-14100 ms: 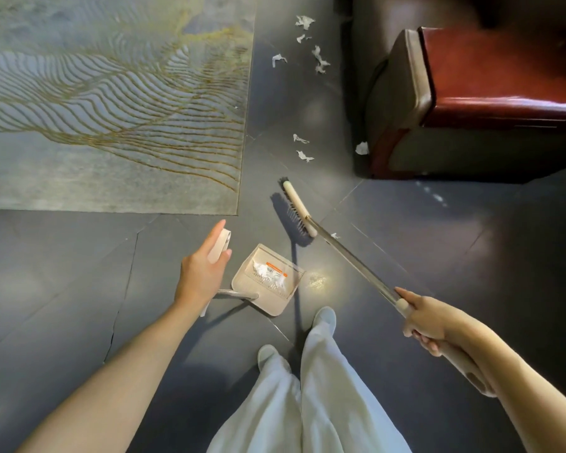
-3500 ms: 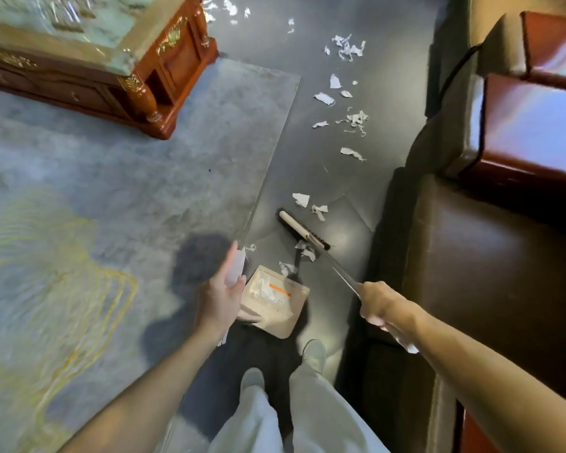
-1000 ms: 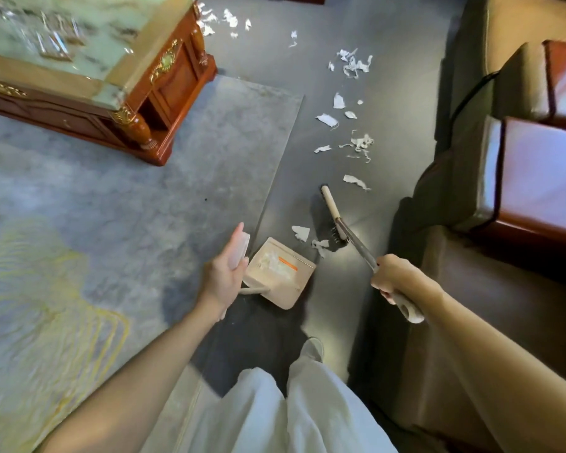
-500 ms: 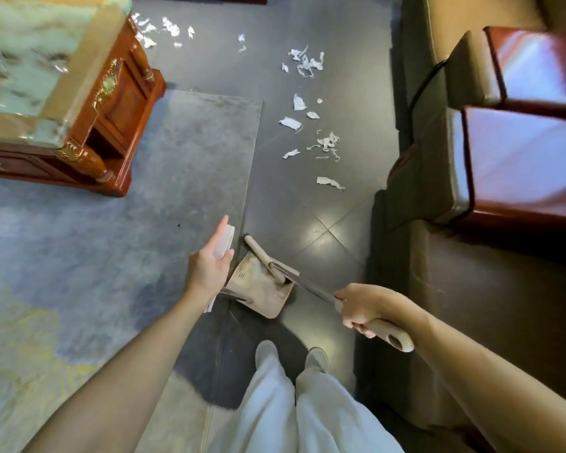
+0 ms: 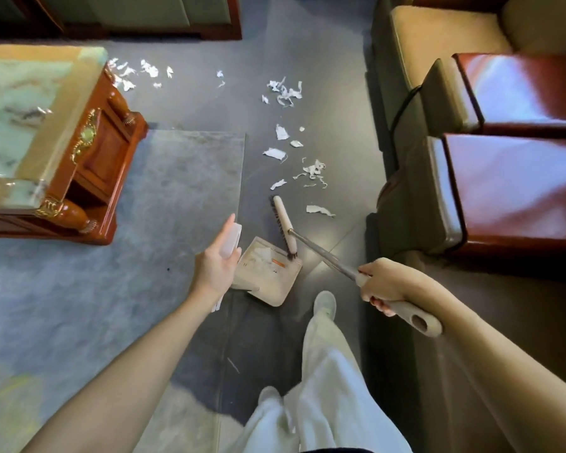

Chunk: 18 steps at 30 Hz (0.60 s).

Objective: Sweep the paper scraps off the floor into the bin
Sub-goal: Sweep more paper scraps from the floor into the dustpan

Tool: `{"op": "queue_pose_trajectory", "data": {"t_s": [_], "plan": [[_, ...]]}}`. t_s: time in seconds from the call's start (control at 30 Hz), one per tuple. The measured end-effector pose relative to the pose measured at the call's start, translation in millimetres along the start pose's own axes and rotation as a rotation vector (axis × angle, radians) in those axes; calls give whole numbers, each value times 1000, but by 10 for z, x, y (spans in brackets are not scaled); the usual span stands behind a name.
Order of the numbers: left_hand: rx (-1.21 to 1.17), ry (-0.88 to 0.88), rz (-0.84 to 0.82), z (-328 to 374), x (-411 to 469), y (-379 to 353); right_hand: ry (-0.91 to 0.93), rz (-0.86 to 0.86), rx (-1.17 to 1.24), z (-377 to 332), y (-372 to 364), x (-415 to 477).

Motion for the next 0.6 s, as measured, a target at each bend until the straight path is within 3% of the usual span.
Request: {"op": "queue_pose_trajectory", "data": {"t_s": [0.27,0.5,0.6], "plan": [[55,22,22,542,945,-833,65,192,-97,177,680,1147],[156,37,-19,754,1481,-1315,-168,-25,-33,491,751,1773],[197,46,-30,801,1660,-1443,-230,-18,18,577,726,1864]]}}
Point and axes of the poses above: each hand's wrist, its own x-axis towards the middle knuckle, its own y-axis out of the back of the hand, z = x × y, the point moved 10 cm from there along x, towards the middle knuckle, and after that the axes turned 15 degrees about z, right-handed, at the moved point
